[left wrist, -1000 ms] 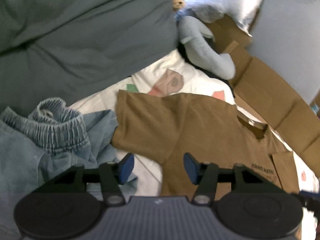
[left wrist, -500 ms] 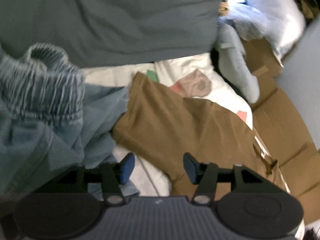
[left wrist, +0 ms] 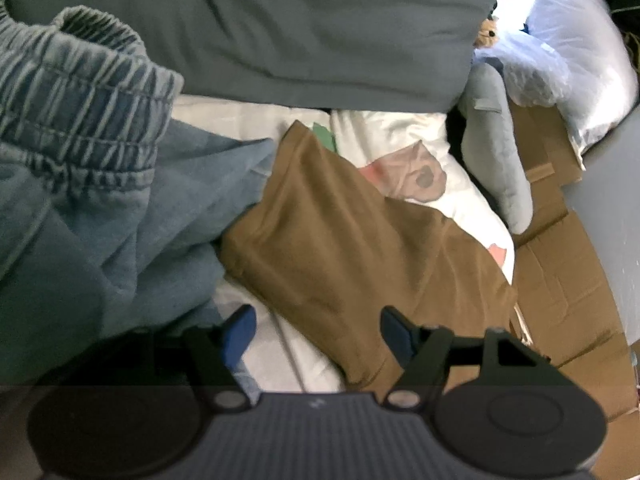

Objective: Fold clothes

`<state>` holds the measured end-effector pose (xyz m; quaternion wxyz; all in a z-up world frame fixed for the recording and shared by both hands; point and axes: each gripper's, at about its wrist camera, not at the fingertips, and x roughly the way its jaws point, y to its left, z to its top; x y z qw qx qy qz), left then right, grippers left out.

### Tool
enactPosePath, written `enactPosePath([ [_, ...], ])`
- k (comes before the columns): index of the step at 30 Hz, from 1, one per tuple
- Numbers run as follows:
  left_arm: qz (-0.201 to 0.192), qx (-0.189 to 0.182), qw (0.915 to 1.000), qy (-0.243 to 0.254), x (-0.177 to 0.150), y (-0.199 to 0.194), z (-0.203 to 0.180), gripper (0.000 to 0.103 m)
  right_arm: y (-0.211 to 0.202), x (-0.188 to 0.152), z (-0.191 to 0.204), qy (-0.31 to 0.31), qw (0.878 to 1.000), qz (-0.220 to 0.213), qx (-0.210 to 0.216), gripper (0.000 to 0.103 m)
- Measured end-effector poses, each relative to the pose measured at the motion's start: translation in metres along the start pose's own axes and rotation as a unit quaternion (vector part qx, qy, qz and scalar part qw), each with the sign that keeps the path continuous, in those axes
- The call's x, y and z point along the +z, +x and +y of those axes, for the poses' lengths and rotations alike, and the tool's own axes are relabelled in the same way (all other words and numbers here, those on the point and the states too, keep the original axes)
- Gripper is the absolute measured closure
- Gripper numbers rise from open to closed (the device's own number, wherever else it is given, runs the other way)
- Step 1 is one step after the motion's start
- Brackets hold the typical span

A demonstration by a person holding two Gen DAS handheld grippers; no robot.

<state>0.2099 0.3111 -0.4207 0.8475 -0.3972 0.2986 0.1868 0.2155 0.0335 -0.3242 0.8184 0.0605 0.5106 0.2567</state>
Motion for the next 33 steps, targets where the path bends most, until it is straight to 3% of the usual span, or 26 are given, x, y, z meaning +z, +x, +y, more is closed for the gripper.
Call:
enactPosePath([
  [6, -0.024, -0.024, 0.9988, -0.034, 0.005, 0.006, 0.014, 0.034, 0.004, -0.002, -0.001, 0.008, 1.0, 0.005, 0.0, 0.002],
  [11, -0.049, -0.034, 0.9964, -0.06, 0.005, 0.004, 0.024, 0.045, 0.009, -0.009, 0.0, 0.011, 1.0, 0.01, 0.004, 0.002],
  [16, -0.081, -0.056, 0.9939, -0.05, 0.003, -0.007, 0.022, 0.045, 0.011, -0.01, 0.0, 0.011, 1.0, 0.012, 0.002, 0.002],
  [21, -0.094, -0.068, 0.9908, -0.07, 0.009, -0.009, 0.025, 0.051, 0.013, -0.011, 0.002, 0.011, 1.0, 0.012, 0.004, 0.002],
  [25, -0.098, -0.072, 0.988, -0.095, 0.011, -0.008, 0.031, 0.069, 0.016, -0.013, 0.004, 0.009, 1.0, 0.01, 0.008, 0.004],
  [29, -0.098, -0.059, 0.987, -0.113, 0.013, -0.005, 0.036, 0.088, 0.023, -0.015, 0.007, 0.004, 1.0, 0.015, 0.018, 0.02],
  [33, -0.096, -0.05, 0.9876, -0.114, 0.015, -0.005, 0.035, 0.093, 0.032, -0.015, 0.013, -0.001, 0.999, 0.019, 0.03, 0.029],
])
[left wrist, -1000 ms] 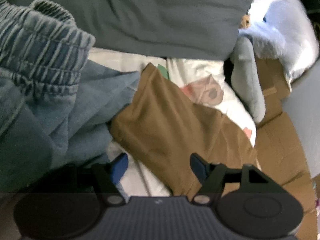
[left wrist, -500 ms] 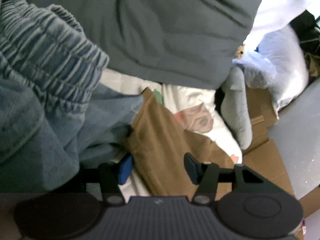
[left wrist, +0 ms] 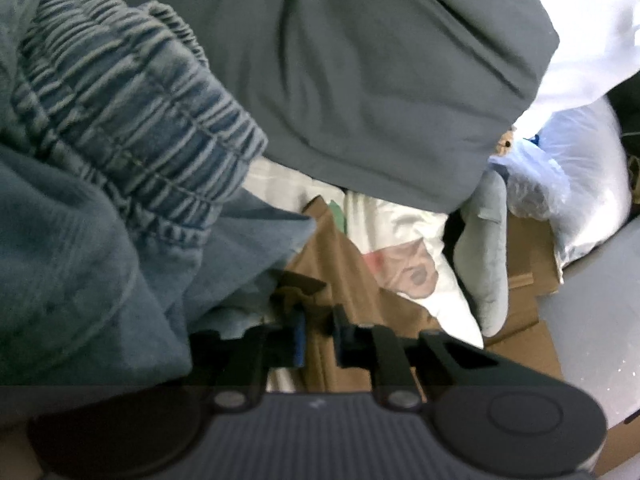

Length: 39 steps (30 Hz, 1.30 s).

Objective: Fold clothes

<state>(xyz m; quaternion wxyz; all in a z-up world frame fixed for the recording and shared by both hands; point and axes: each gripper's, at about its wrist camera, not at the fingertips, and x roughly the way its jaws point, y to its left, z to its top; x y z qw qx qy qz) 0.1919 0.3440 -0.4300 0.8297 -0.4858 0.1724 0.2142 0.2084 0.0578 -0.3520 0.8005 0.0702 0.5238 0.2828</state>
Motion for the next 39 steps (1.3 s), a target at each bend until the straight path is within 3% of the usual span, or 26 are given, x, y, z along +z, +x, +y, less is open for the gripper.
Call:
enactPosePath([
  [4, 0.016, 0.002, 0.9997, 0.02, 0.004, -0.002, -0.008, 0.095, 0.013, 0.003, 0.005, -0.002, 1.0, 0.008, 0.017, 0.058],
  [7, 0.028, -0.005, 0.9991, 0.03, 0.009, -0.002, -0.013, 0.095, 0.026, 0.01, 0.009, -0.007, 1.0, 0.008, 0.027, 0.064],
  [10, 0.039, -0.01, 0.9981, 0.048, 0.014, -0.002, -0.021, 0.096, 0.04, 0.017, 0.014, -0.006, 0.999, 0.01, 0.036, 0.078],
  [17, 0.066, -0.025, 0.9922, 0.103, 0.026, -0.003, -0.047, 0.096, 0.073, 0.038, 0.03, 0.0, 0.998, 0.016, 0.066, 0.087],
  [25, 0.091, -0.033, 0.9794, 0.177, 0.033, -0.006, -0.072, 0.096, 0.1, 0.057, 0.055, 0.018, 0.995, 0.02, 0.101, 0.094],
  [31, 0.107, -0.045, 0.9743, 0.193, 0.032, -0.007, -0.074, 0.096, 0.122, 0.069, 0.065, 0.019, 0.995, 0.032, 0.095, 0.094],
  [39, 0.135, -0.084, 0.9641, 0.213, 0.021, -0.013, -0.081, 0.097, 0.138, 0.07, 0.068, -0.001, 0.996, 0.043, 0.084, 0.102],
])
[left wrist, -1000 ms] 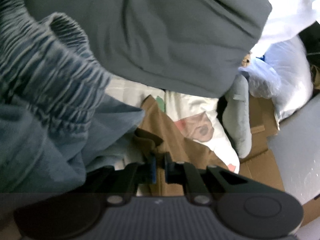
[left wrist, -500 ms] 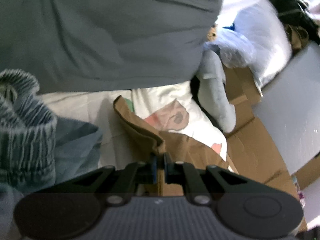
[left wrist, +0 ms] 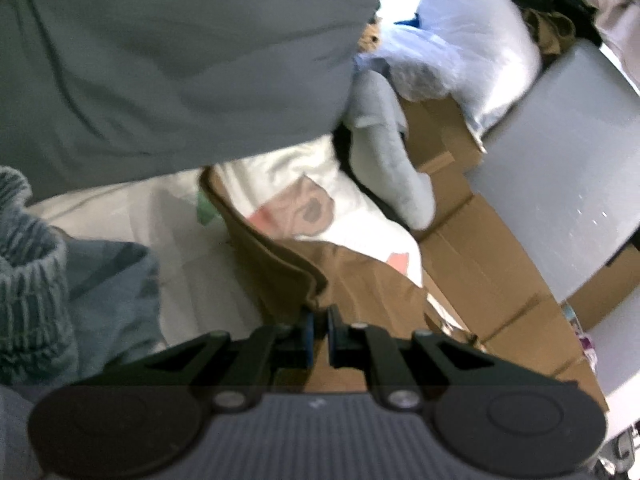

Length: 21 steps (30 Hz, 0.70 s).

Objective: Fold clothes

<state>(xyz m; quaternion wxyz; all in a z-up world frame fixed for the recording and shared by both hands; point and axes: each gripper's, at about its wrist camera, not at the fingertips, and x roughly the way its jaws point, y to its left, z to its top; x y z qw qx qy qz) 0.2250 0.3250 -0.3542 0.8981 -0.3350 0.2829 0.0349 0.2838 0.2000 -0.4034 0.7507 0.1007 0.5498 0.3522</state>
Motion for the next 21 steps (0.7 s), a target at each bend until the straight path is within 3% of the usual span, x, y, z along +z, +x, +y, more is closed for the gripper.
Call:
enactPosePath([
  [13, 0.049, -0.055, 0.9967, 0.034, -0.013, 0.01, -0.015, 0.097, 0.011, -0.004, -0.003, -0.019, 1.0, -0.007, 0.009, 0.1],
  [21, 0.074, -0.07, 0.9939, 0.043, -0.025, 0.012, -0.016, 0.097, 0.015, -0.006, -0.004, -0.027, 0.999, -0.02, 0.009, 0.098],
])
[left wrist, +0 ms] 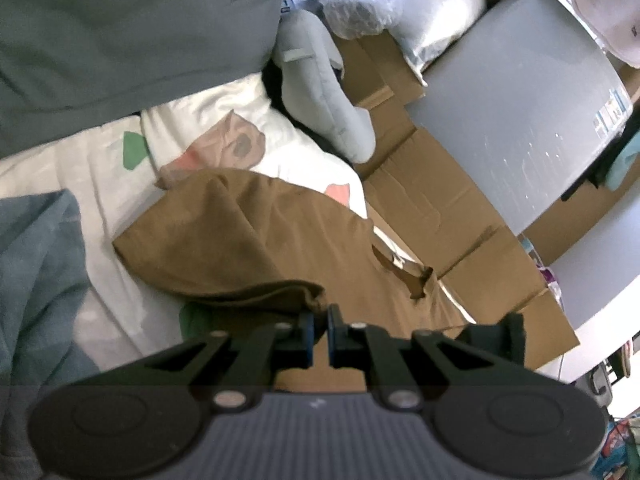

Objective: Fold clothes

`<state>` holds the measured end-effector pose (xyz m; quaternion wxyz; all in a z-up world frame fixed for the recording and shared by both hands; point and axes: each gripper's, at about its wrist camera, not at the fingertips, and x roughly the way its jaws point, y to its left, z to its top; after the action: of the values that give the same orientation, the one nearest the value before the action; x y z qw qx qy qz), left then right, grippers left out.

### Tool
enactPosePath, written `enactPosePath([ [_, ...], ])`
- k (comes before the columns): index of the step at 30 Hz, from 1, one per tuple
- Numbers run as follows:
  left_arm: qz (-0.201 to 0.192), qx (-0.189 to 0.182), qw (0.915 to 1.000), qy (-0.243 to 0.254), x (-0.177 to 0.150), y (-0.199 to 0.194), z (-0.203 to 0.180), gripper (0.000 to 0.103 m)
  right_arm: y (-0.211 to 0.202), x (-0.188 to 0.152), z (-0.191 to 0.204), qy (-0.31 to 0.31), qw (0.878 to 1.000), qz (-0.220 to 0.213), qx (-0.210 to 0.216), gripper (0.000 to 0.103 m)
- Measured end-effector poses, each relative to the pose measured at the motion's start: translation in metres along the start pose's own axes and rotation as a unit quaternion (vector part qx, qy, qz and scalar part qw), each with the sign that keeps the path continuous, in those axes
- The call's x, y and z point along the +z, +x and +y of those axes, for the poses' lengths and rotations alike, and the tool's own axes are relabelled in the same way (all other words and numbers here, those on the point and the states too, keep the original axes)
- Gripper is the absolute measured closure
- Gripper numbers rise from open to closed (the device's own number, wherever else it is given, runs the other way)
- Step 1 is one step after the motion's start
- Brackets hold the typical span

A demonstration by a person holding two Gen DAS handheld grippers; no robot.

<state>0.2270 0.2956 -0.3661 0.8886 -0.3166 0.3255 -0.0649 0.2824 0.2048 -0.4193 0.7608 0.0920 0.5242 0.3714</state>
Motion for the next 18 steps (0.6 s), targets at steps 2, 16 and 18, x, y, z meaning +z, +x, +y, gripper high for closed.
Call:
enactPosePath([
  [2, 0.006, -0.003, 1.0, -0.001, -0.003, 0.002, -0.001, 0.097, -0.005, -0.008, 0.001, -0.003, 1.0, -0.003, -0.001, 0.097],
  [16, 0.015, 0.018, 0.9997, -0.002, -0.015, -0.01, -0.001, 0.082, -0.016, -0.006, 0.001, -0.021, 1.0, 0.02, 0.003, 0.09],
  [18, 0.007, 0.029, 0.9995, -0.005, -0.018, -0.017, 0.004, 0.081, -0.018, -0.005, 0.002, -0.027, 0.999, 0.025, 0.006, 0.081],
])
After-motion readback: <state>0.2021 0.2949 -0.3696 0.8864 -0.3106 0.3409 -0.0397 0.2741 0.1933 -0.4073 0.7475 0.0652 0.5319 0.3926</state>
